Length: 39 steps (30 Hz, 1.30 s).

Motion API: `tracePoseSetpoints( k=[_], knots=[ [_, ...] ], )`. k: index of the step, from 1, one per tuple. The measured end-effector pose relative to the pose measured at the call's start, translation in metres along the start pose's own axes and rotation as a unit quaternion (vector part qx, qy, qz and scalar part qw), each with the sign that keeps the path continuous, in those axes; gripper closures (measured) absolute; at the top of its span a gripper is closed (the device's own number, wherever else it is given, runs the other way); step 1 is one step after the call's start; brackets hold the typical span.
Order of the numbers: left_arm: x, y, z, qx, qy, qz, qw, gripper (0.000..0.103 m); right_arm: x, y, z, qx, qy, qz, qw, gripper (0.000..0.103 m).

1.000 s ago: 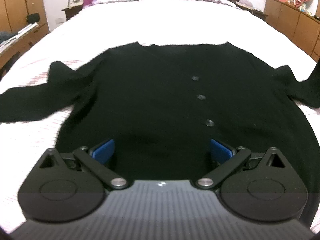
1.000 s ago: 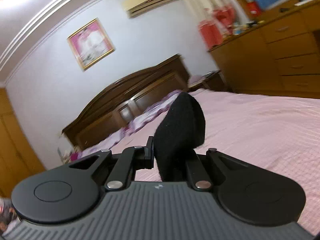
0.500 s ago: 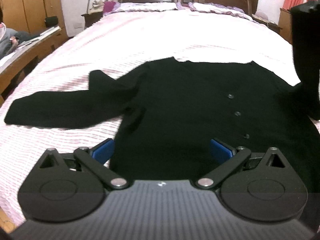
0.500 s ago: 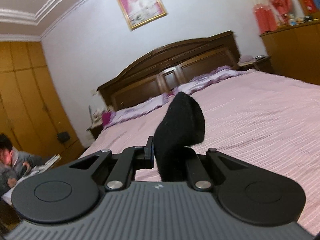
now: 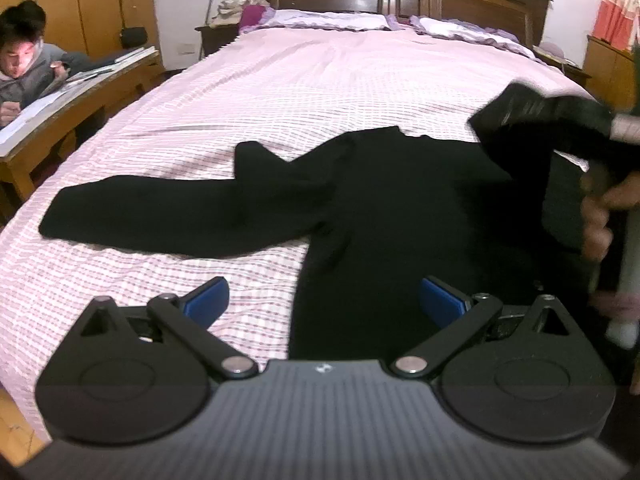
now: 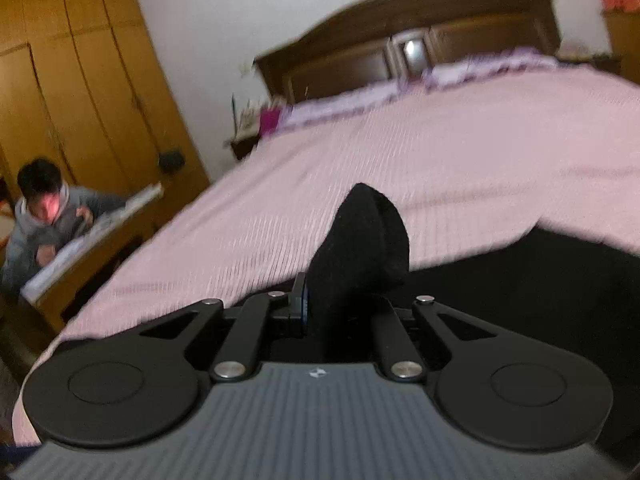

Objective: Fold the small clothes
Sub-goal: 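Lift the held sleeve and carry it across the cardigan body, then lay the sleeve onto the cardigan body and open the right gripper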

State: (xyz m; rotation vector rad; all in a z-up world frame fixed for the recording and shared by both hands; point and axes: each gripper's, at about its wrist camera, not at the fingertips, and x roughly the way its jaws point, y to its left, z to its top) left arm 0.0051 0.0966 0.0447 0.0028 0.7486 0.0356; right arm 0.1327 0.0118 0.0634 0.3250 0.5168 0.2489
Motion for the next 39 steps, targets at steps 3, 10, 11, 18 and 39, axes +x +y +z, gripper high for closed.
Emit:
tracePoseSetpoints(
  k=[3, 10, 11, 18, 39],
  knots=[
    [0.002, 0.005, -0.001, -0.003, 0.001, 0.006, 1.0, 0.0, 0.027, 0.003, -0.023, 0.014, 0.04, 0.01, 0.999, 0.095],
    [0.01, 0.012, -0.004, -0.011, 0.011, 0.008, 0.9998, 0.0, 0.069, -0.031, -0.047, 0.041, 0.106, 0.016, 0.993, 0.086],
    [0.012, 0.012, -0.004, -0.012, 0.012, 0.009, 0.9998, 0.0, 0.07, -0.03, -0.049, 0.042, 0.106, 0.021, 0.993, 0.084],
    [0.015, 0.005, 0.0, -0.013, 0.01, -0.002, 0.9999, 0.0, 0.042, -0.04, -0.044, 0.059, 0.103, 0.065, 0.991, 0.032],
    [0.068, -0.129, 0.031, 0.13, -0.033, -0.047, 0.9899, 0.0, -0.143, -0.181, -0.04, 0.152, 0.055, -0.043, 0.986, 0.021]
  ],
)
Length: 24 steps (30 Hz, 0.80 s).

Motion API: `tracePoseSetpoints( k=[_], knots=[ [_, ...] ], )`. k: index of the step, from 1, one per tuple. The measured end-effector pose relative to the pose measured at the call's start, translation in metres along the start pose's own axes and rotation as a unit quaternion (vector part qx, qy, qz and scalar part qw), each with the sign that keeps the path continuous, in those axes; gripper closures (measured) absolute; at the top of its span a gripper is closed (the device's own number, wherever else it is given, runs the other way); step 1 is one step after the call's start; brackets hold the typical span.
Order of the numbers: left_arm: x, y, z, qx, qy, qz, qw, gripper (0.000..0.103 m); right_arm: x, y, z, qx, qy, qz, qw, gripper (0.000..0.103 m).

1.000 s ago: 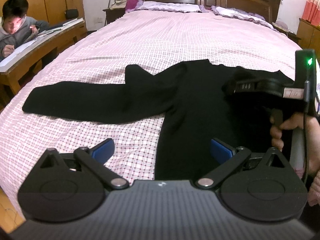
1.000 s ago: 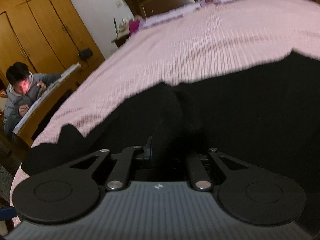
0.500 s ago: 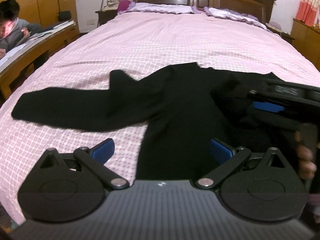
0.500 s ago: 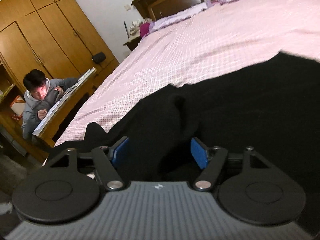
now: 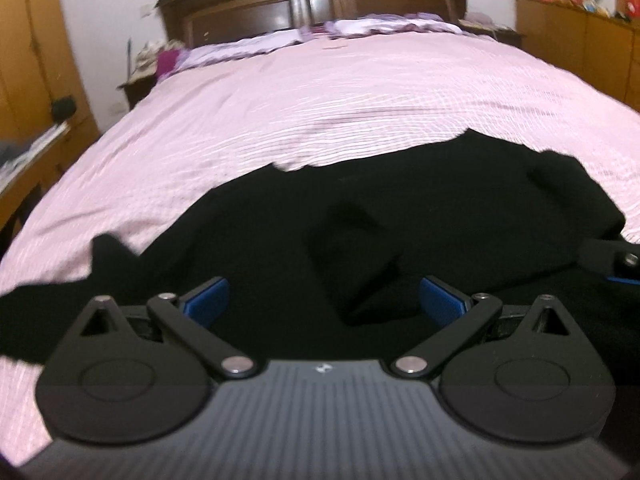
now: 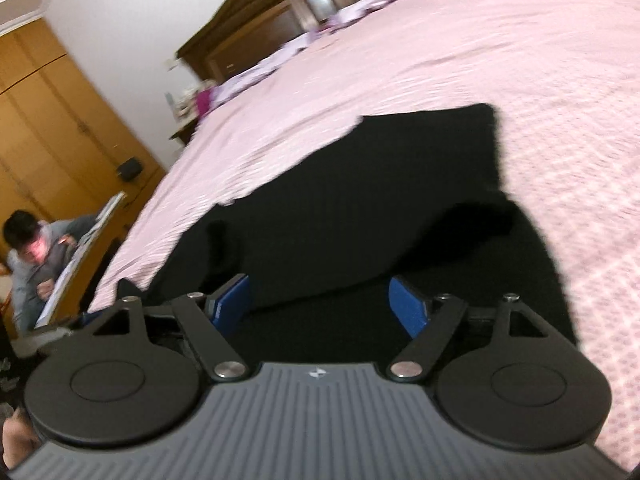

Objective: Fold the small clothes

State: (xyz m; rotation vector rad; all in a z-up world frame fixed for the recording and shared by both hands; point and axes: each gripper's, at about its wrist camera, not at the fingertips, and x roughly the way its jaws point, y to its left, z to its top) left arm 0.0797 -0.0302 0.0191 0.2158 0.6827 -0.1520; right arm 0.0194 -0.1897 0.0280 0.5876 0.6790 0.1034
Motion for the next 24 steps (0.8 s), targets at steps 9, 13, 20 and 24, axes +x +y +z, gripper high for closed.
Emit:
tracePoseSetpoints(
  k=[9, 13, 20, 24],
  knots=[
    [0.058, -0.029, 0.011, 0.036, 0.009, 0.029, 0.9989, 0.0, 0.002, -0.034, -0.014, 0.019, -0.017, -0.023, 0.999, 0.02],
    [0.07, -0.027, 0.01, 0.033, 0.006, 0.026, 0.9991, 0.0, 0.004, -0.039, -0.019, 0.013, -0.023, -0.022, 0.999, 0.019],
    [0.076, -0.019, 0.01, 0.011, 0.002, -0.001, 0.9999, 0.009, 0.015, -0.029, -0.026, -0.006, -0.033, -0.026, 0.999, 0.017],
    [0.077, -0.012, 0.014, -0.023, 0.012, -0.026, 0.9993, 0.023, 0.014, -0.028, -0.028, -0.017, -0.036, -0.025, 0.999, 0.016]
  ],
)
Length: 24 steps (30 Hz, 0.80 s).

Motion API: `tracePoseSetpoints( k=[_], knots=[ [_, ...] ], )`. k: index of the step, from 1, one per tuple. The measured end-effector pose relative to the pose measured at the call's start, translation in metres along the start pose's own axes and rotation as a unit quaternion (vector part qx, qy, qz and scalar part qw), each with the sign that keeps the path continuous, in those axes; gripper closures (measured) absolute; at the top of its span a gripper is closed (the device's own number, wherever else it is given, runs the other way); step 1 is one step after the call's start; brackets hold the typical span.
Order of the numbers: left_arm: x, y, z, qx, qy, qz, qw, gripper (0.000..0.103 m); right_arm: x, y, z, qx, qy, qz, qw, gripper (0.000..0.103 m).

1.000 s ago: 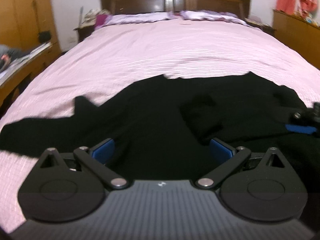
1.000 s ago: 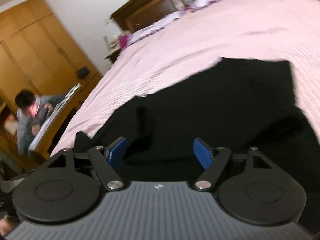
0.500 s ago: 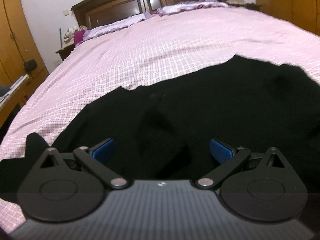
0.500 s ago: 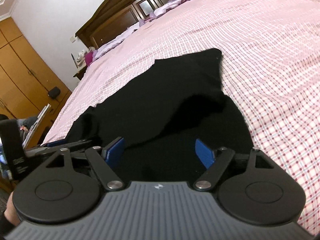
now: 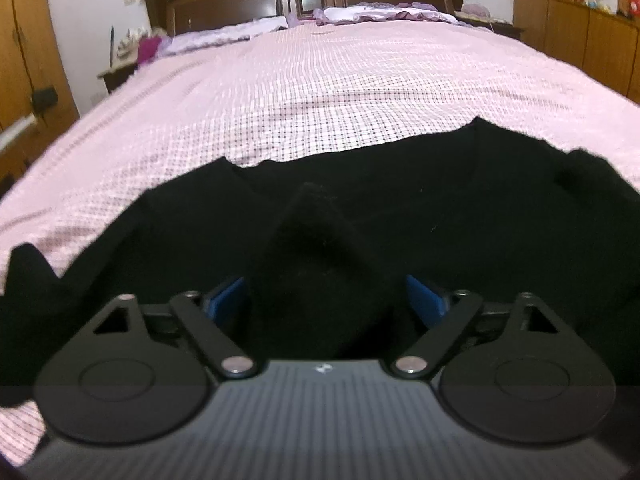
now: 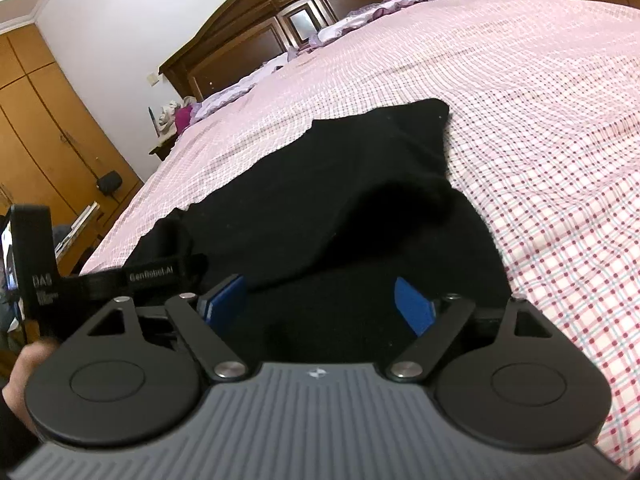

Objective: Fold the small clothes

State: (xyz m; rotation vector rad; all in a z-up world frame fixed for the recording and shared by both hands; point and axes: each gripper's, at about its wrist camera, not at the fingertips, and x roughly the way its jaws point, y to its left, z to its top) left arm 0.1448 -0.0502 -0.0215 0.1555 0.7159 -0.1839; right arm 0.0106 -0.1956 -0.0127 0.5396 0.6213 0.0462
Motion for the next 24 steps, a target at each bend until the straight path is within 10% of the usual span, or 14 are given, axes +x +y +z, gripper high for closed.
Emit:
tracePoseSetpoints(
  k=[7, 24],
  knots=[
    [-0.006, 0.014, 0.007, -0.008, -0.003, -0.011, 0.9999, 0.081, -0.001, -0.002, 0.001, 0.001, 0.001, 0.003, 1.0, 0.016],
    [-0.015, 0.107, -0.009, -0.173, -0.002, -0.001, 0.9849, 0.084, 0.004, -0.001, 0.005, -0.005, 0.006, -0.005, 1.0, 0.016]
  ],
)
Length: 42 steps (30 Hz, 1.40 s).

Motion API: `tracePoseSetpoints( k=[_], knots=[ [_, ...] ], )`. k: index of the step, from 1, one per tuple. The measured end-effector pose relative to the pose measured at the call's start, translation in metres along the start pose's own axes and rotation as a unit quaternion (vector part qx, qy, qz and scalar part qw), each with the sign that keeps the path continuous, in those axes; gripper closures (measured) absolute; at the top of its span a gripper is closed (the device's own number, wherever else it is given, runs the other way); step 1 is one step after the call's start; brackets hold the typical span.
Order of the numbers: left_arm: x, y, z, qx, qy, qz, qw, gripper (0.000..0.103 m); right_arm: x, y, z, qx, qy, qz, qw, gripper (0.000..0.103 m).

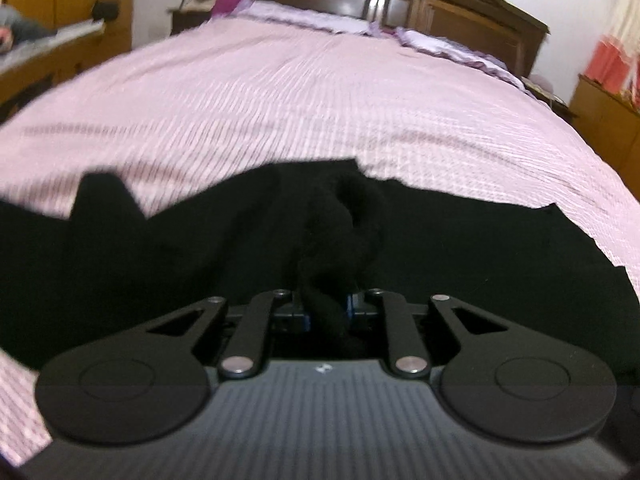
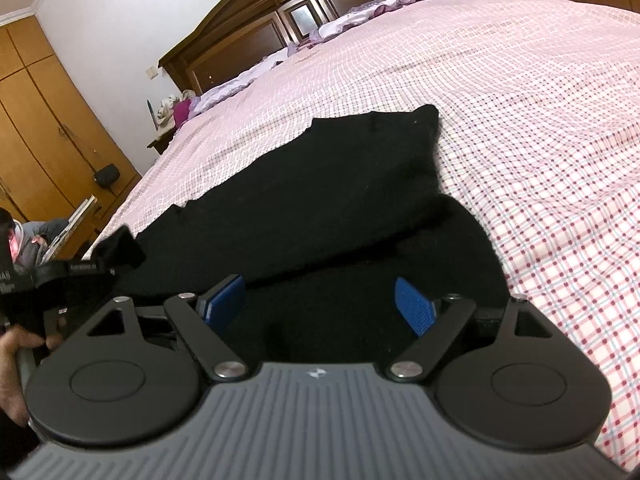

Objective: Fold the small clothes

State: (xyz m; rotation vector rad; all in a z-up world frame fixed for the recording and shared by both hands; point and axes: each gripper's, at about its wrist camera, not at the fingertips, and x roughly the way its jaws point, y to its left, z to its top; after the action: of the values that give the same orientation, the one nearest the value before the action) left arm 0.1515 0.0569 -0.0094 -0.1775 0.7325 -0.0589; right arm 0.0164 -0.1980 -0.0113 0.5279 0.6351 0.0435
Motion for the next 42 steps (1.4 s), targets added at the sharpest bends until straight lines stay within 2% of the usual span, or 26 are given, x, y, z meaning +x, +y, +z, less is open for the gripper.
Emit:
tracePoseSetpoints(
  k=[4, 7, 9, 11, 16, 20, 22, 25, 27, 29, 30, 31, 32, 33, 35, 36, 38, 40, 41, 42],
  knots=[
    [-0.002, 0.011, -0.006, -0.037, 0.002, -0.025, 0.999, 0.077, -0.003, -0.004, 0.003, 0.02, -0.01, 0.012, 1.0, 0.015],
    [-0.005, 0.016, -0.007, -0.055, -0.001, -0.048, 0.9973, 0.061, -0.003, -0.011, 0.005, 0.035, -0.022, 0.021, 0.999, 0.015],
    [-0.007, 0.019, -0.007, -0.064, -0.006, -0.048, 0.9968, 0.047, -0.001, -0.018, 0.008, 0.052, -0.032, 0.024, 0.998, 0.015],
    [-0.008, 0.021, -0.004, -0.068, -0.01, -0.036, 0.997, 0.046, 0.001, -0.024, 0.011, 0.069, -0.043, 0.03, 0.996, 0.015],
    [-0.01, 0.036, -0.002, -0.086, -0.011, -0.042, 0.9954, 0.046, -0.003, -0.032, 0.023, 0.106, -0.078, 0.016, 0.991, 0.015],
    [-0.009, 0.044, 0.0, -0.094, -0.011, -0.061, 0.9937, 0.046, -0.015, -0.034, 0.037, 0.088, -0.104, -0.001, 0.991, 0.015],
    [-0.006, 0.046, 0.002, -0.097, -0.011, -0.066, 0.993, 0.046, -0.011, -0.037, 0.049, 0.076, -0.105, -0.018, 0.991, 0.015],
    [0.0, 0.044, 0.005, -0.09, -0.007, -0.066, 0.9937, 0.049, 0.013, -0.045, 0.069, 0.067, -0.085, -0.034, 0.994, 0.016],
    [0.002, 0.04, 0.006, -0.067, -0.002, -0.069, 0.9954, 0.083, 0.035, -0.051, 0.08, 0.072, -0.059, -0.025, 0.995, 0.017],
    [0.004, 0.038, 0.005, -0.057, 0.003, -0.079, 0.9952, 0.085, 0.059, -0.056, 0.089, 0.08, -0.03, -0.017, 0.996, 0.028],
    [0.003, 0.037, 0.004, -0.053, 0.0, -0.082, 0.9952, 0.087, 0.068, -0.056, 0.091, 0.076, -0.018, -0.017, 0.997, 0.056],
    [0.002, 0.037, 0.005, -0.047, -0.004, -0.087, 0.9951, 0.088, 0.075, -0.054, 0.093, 0.066, -0.011, -0.023, 0.998, 0.089],
    [0.001, 0.037, 0.005, -0.045, -0.009, -0.096, 0.9943, 0.089, 0.079, -0.051, 0.094, 0.056, -0.009, -0.036, 0.998, 0.096],
    [-0.002, 0.038, 0.005, -0.046, -0.017, -0.112, 0.9925, 0.09, 0.079, -0.049, 0.094, 0.044, -0.013, -0.047, 0.998, 0.097],
    [-0.007, 0.038, 0.006, -0.049, -0.036, -0.147, 0.9872, 0.09, 0.068, -0.042, 0.095, 0.02, -0.053, -0.057, 0.997, 0.097],
    [-0.008, 0.037, 0.007, -0.045, -0.04, -0.153, 0.9863, 0.09, 0.063, -0.039, 0.095, 0.01, -0.069, -0.067, 0.995, 0.097],
    [-0.001, 0.032, 0.007, -0.031, -0.034, -0.138, 0.9894, 0.089, 0.06, -0.038, 0.095, 0.002, -0.088, -0.088, 0.992, 0.097],
    [0.01, 0.031, 0.005, -0.026, -0.015, -0.11, 0.9934, 0.087, 0.069, -0.041, 0.095, -0.003, -0.076, -0.101, 0.992, 0.097],
    [0.017, 0.032, 0.003, -0.028, -0.001, -0.094, 0.9952, 0.082, 0.075, -0.043, 0.093, -0.005, -0.068, -0.11, 0.992, 0.097],
    [0.022, 0.035, 0.001, -0.031, 0.006, -0.092, 0.9953, 0.078, 0.082, -0.045, 0.09, -0.008, -0.058, -0.117, 0.991, 0.097]
  ],
)
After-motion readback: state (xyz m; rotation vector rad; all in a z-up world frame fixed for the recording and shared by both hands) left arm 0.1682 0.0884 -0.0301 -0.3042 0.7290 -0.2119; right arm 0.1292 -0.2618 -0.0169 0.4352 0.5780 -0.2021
